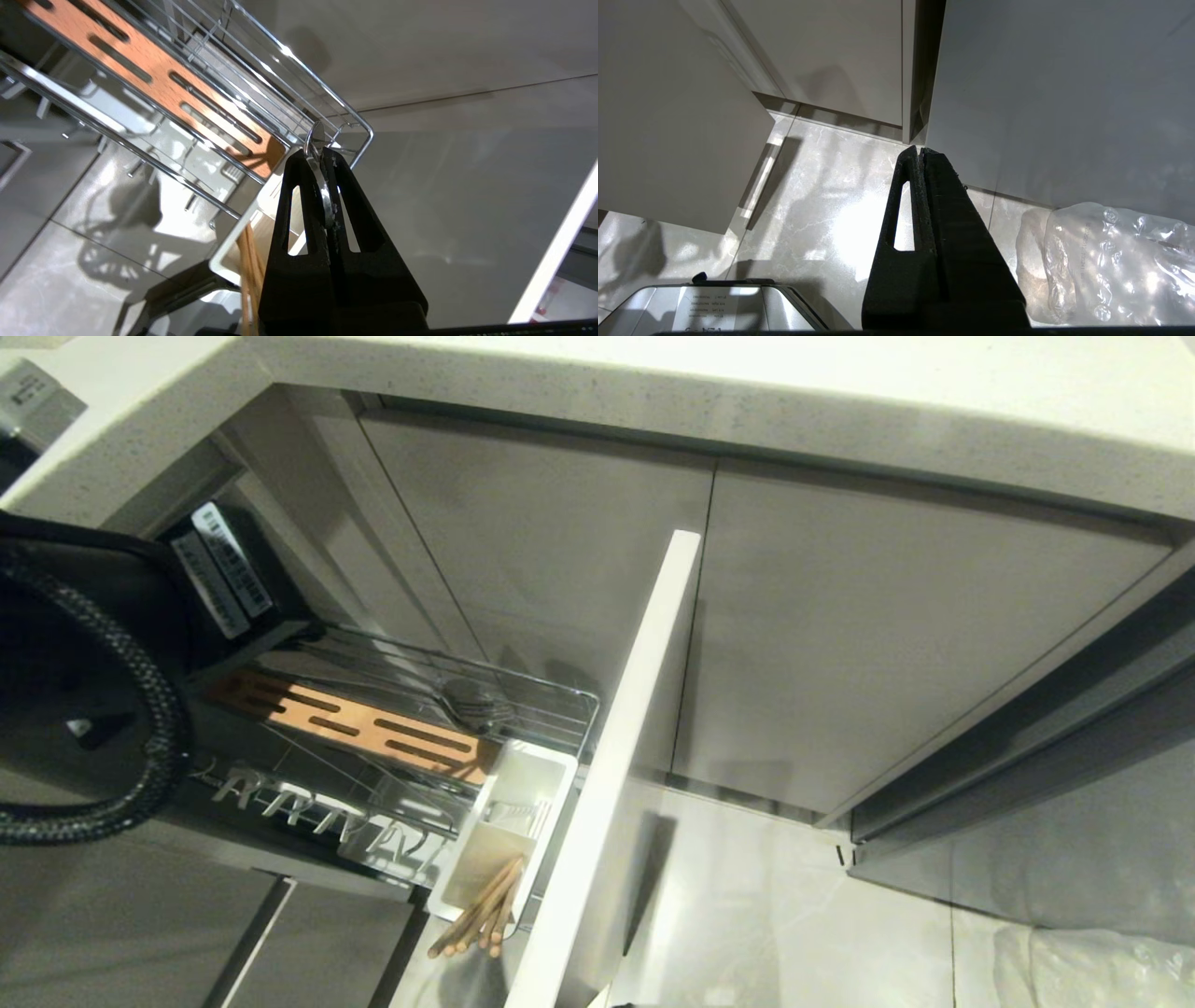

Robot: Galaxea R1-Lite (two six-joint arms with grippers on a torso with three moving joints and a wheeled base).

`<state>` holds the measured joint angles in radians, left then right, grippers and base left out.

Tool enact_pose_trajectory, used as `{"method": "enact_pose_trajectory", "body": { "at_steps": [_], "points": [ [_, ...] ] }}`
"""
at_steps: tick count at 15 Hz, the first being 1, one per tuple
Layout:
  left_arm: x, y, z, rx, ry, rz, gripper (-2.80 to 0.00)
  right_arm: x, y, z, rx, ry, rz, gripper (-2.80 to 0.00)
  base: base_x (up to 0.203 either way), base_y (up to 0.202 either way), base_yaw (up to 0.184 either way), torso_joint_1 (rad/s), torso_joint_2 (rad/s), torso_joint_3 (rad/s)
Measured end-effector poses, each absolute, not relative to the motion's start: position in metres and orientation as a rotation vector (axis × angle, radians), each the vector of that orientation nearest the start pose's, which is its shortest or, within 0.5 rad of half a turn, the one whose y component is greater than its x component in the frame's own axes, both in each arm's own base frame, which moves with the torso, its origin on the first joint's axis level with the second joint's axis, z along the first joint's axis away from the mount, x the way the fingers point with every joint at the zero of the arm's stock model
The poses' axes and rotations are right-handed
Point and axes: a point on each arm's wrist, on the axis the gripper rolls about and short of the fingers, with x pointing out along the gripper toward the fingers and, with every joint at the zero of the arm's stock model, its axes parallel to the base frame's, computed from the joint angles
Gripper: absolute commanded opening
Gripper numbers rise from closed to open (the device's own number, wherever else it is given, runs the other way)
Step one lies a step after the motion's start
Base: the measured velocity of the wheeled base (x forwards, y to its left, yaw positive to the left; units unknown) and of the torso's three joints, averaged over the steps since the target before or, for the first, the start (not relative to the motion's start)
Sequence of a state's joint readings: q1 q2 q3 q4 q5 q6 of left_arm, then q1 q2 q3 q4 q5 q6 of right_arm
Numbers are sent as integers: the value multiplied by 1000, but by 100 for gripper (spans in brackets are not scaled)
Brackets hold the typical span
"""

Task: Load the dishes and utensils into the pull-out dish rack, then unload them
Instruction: Take the spoon out of the cupboard

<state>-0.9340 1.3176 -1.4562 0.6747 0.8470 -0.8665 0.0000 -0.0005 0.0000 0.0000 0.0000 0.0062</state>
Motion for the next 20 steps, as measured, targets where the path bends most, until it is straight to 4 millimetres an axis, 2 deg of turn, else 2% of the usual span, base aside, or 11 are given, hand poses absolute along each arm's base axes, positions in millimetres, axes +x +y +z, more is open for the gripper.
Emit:
{"method": "enact_pose_trajectory", "body": {
  "at_steps": [10, 20],
  "points": [
    [71, -69, 393, -525, 216, -10, -280, -23, 0, 75, 6, 0, 0, -280, 0, 0, 0, 0, 0, 0],
    [36, -18, 444, -598, 19, -47, -280, -23, 0, 75, 6, -1, 0, -280, 0, 0, 0, 0, 0, 0]
  ]
}}
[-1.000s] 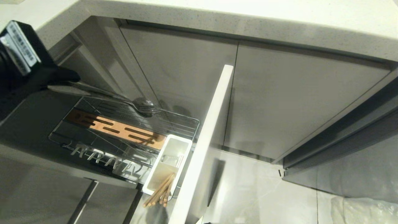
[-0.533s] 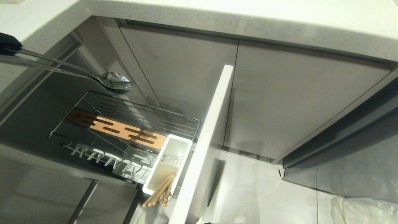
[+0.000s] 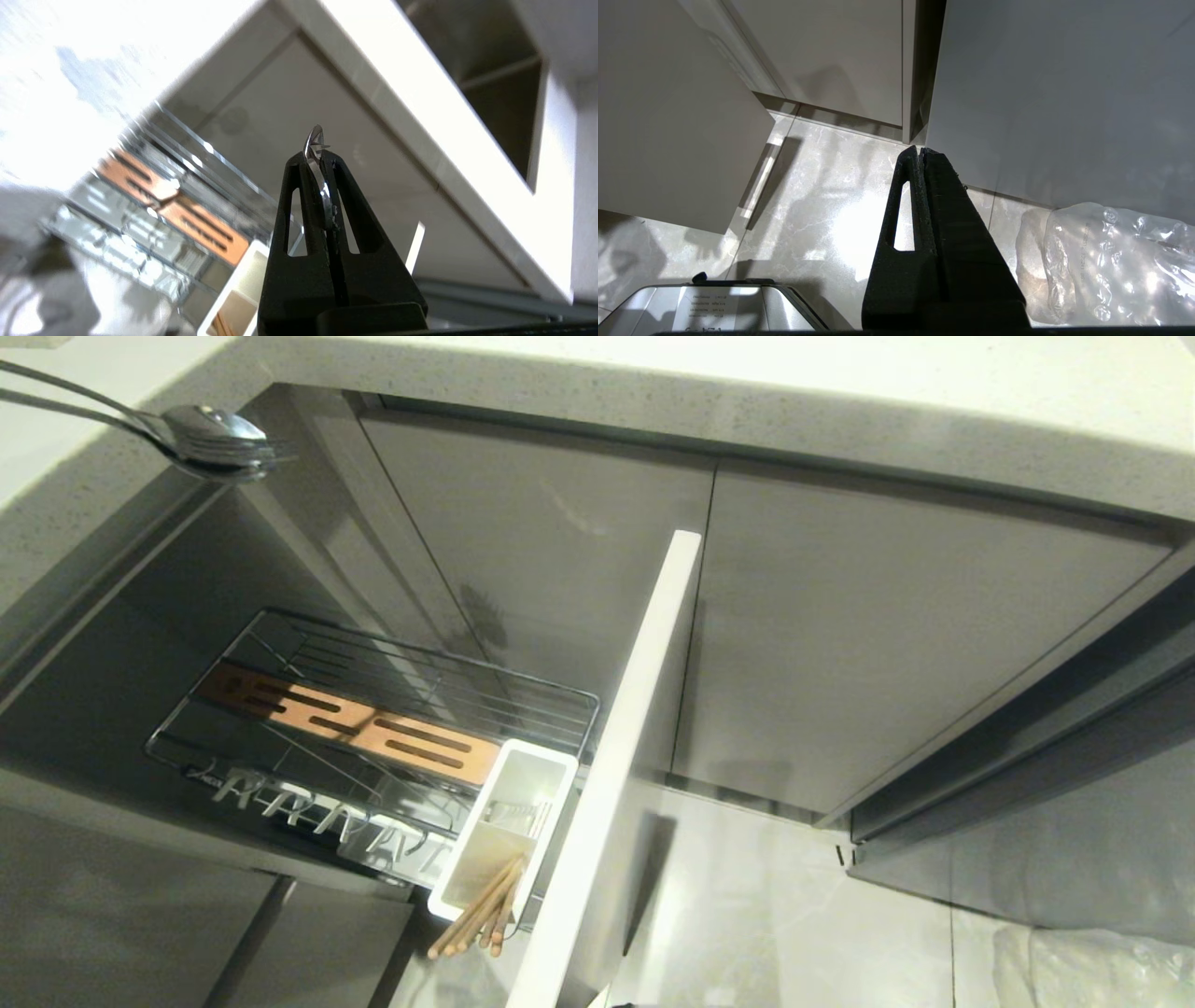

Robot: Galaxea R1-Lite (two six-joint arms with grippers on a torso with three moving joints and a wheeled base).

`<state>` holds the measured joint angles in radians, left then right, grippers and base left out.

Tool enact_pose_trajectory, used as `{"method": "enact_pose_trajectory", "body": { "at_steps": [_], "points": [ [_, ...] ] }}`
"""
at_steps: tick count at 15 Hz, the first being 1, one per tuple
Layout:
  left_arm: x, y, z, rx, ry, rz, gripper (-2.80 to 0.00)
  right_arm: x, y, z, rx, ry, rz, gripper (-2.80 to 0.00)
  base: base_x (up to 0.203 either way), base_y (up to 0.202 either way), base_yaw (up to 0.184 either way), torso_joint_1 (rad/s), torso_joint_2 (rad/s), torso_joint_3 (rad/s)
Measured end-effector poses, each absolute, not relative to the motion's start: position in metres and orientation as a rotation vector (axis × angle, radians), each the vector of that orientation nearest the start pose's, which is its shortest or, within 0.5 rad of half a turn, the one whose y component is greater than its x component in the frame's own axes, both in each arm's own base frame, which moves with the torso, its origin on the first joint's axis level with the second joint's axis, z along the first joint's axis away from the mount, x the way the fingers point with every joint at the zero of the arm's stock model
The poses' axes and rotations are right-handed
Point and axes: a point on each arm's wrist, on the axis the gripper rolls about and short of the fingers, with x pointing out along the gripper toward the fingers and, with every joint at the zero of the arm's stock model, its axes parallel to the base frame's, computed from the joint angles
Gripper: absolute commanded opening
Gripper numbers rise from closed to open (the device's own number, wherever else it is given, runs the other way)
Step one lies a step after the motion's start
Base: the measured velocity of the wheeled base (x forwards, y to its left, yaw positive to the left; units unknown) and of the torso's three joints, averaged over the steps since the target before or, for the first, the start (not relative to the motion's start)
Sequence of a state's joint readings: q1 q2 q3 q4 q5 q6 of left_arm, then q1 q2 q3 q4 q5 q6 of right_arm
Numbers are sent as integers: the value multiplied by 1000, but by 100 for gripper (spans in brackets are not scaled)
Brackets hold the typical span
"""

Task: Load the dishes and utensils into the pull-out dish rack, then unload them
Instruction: Take the spoon out of the cupboard

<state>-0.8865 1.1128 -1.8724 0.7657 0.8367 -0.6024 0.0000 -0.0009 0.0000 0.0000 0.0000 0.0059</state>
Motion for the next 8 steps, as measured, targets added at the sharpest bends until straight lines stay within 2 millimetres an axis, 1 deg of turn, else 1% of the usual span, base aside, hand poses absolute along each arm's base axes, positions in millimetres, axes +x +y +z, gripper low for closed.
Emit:
{"method": "enact_pose_trajectory", "body": {
  "at_steps": [4, 8],
  "points": [
    [26, -3, 456, -586, -68, -8, -280, -23, 0, 75, 6, 0, 0, -280, 0, 0, 0, 0, 0, 0],
    [10, 11, 469, -561, -223, 67, -280, -23, 0, 75, 6, -1, 0, -280, 0, 0, 0, 0, 0, 0]
  ]
}}
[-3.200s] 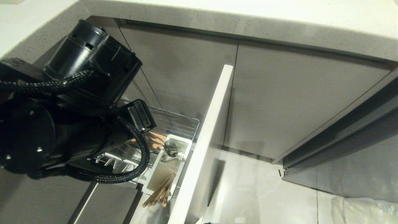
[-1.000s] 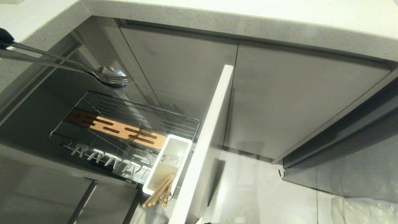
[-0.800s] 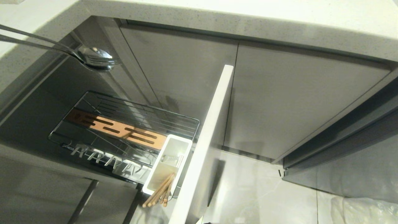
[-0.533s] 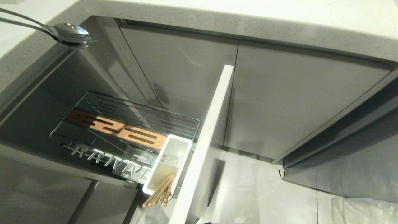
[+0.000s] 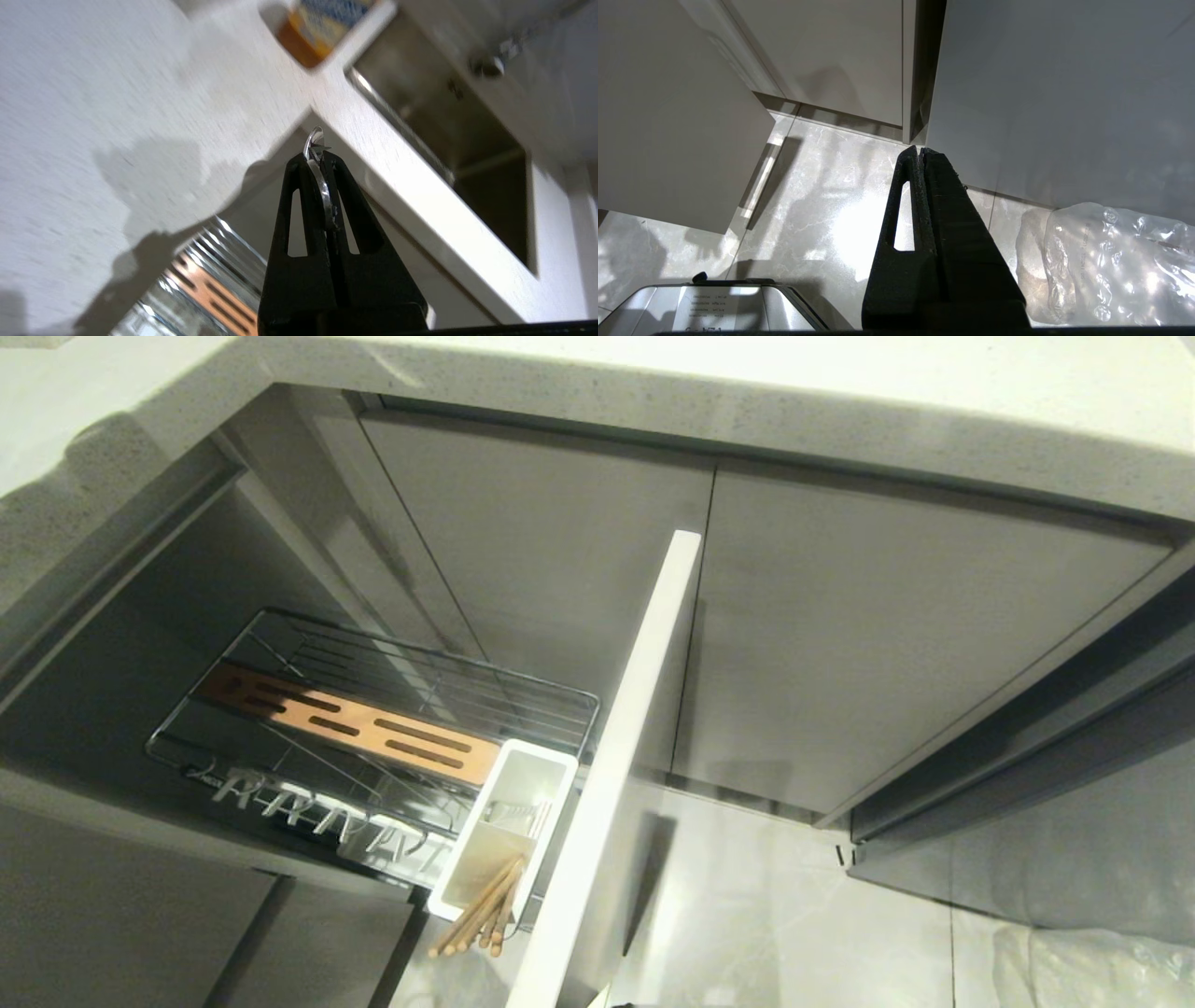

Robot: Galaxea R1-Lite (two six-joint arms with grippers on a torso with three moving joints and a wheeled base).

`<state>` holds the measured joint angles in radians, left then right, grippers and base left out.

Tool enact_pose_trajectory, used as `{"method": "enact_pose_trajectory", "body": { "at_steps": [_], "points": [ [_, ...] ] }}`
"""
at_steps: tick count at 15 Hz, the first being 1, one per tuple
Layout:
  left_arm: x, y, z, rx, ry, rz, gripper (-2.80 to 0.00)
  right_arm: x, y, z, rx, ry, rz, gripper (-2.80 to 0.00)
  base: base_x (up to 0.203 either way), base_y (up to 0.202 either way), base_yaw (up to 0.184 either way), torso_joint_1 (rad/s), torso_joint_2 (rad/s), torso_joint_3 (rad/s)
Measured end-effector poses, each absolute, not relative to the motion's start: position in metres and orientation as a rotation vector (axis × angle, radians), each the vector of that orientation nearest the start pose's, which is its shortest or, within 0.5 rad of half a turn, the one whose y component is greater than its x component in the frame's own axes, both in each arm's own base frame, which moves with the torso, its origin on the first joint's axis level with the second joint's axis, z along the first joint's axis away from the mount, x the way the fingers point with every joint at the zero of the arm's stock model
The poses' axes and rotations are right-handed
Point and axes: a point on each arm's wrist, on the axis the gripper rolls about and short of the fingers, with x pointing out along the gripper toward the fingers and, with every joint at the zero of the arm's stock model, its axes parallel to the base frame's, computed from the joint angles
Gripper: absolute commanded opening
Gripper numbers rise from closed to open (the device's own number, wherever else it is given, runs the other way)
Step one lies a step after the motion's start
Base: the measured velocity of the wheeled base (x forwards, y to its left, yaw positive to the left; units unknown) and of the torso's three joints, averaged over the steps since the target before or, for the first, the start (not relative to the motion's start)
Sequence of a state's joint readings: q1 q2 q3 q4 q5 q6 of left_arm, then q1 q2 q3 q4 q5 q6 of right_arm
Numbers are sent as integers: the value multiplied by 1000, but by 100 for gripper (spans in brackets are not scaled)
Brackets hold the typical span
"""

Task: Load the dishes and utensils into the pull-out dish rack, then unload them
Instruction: Take the spoon out of the cupboard

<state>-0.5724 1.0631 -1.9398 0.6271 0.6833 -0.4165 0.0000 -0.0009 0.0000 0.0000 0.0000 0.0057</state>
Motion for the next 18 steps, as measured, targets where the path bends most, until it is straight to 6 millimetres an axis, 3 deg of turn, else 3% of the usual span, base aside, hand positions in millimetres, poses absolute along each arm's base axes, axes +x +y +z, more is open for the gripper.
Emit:
{"method": "enact_pose_trajectory", "body": {
  "at_steps": [4, 9, 14, 18],
  "points": [
    [-11, 17, 472, -516, -344, 226, -280, -23, 0, 75, 6, -1, 0, -280, 0, 0, 0, 0, 0, 0],
    [-28, 7, 468, -448, -453, 510, -280, -23, 0, 75, 6, -1, 0, -280, 0, 0, 0, 0, 0, 0],
    [-12, 5, 446, -410, -443, 793, -280, -23, 0, 75, 6, -1, 0, -280, 0, 0, 0, 0, 0, 0],
    [7, 16, 429, -385, -537, 883, -280, -23, 0, 75, 6, 0, 0, -280, 0, 0, 0, 0, 0, 0]
  ]
}}
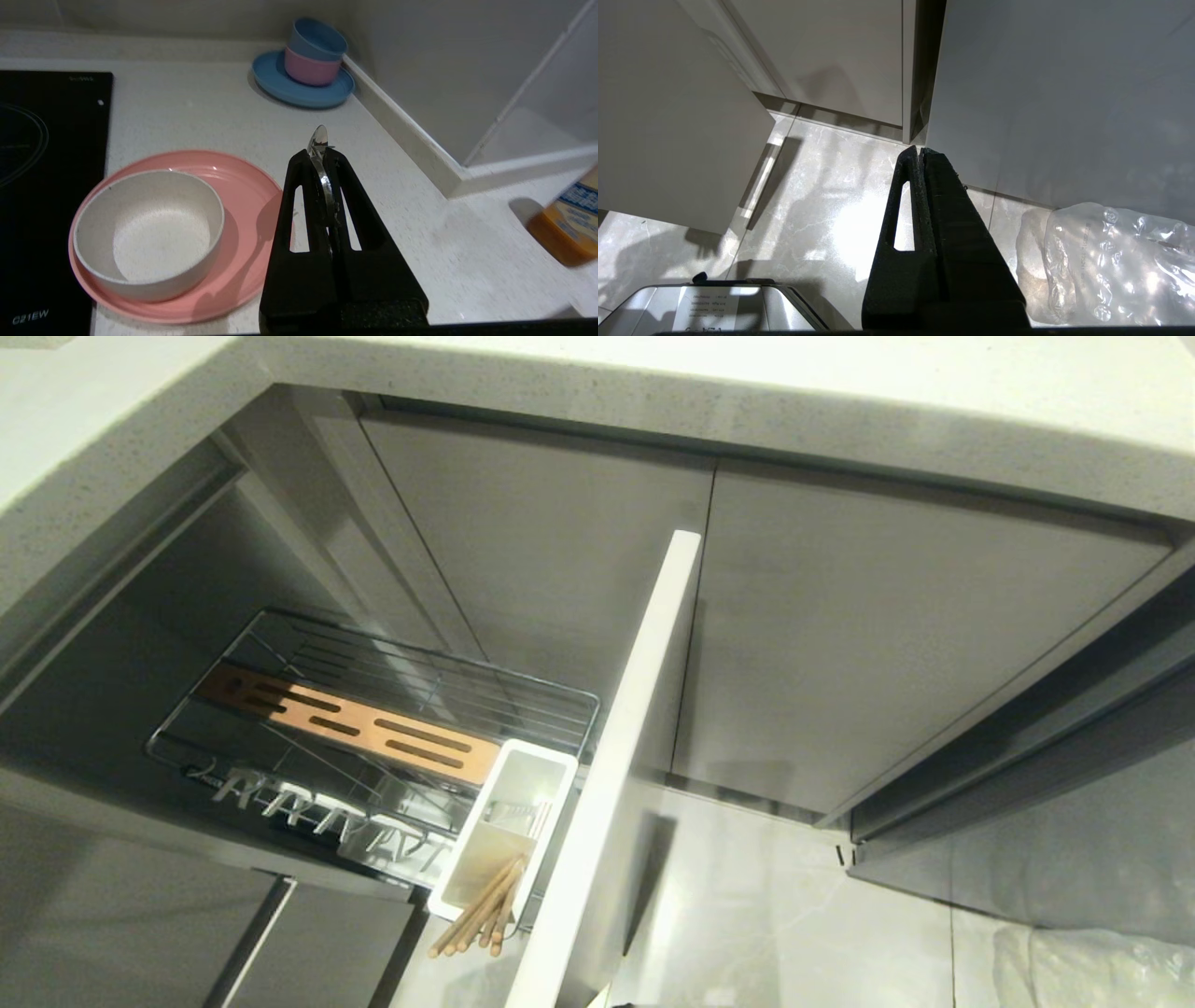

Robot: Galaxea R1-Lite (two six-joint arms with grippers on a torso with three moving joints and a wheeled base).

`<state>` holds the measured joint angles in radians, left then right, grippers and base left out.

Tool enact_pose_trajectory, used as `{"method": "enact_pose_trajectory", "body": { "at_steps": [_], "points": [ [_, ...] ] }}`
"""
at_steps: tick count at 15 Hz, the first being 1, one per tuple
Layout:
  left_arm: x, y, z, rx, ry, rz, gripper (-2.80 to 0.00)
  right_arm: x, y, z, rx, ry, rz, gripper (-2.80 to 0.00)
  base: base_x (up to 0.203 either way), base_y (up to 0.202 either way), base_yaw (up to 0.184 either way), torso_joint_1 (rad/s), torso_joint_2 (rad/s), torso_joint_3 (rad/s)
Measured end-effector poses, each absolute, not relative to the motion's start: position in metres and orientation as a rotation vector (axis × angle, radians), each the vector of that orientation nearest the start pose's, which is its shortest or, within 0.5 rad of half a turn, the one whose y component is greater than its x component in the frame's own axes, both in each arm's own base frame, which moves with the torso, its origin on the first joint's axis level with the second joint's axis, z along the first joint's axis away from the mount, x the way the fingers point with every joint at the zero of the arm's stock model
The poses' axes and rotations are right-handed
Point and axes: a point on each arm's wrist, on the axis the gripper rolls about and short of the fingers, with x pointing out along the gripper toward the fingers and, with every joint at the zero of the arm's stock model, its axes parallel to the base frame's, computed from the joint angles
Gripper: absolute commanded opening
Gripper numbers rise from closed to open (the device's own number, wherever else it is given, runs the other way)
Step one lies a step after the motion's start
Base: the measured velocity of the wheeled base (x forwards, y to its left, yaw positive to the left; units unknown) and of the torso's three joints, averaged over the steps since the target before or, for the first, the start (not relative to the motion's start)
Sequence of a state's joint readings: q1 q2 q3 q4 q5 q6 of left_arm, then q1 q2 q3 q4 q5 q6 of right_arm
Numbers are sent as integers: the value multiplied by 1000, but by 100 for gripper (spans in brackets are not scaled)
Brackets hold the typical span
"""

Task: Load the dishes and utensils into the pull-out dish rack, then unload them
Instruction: Take the spoon out of the cupboard

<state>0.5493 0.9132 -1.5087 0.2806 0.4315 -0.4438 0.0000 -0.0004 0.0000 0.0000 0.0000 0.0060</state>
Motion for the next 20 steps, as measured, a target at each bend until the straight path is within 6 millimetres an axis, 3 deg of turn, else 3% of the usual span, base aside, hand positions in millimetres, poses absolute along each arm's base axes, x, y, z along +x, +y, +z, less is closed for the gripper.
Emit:
{"method": "enact_pose_trajectory", "body": {
  "at_steps": [7, 12, 20],
  "points": [
    [27, 32, 381, -286, -657, 951, -280, -23, 0, 75, 6, 0, 0, -280, 0, 0, 0, 0, 0, 0],
    [31, 38, 349, -259, -689, 996, -280, -23, 0, 75, 6, -1, 0, -280, 0, 0, 0, 0, 0, 0],
    [35, 44, 337, -307, -678, 1025, -280, -23, 0, 75, 6, -1, 0, -280, 0, 0, 0, 0, 0, 0]
  ]
}}
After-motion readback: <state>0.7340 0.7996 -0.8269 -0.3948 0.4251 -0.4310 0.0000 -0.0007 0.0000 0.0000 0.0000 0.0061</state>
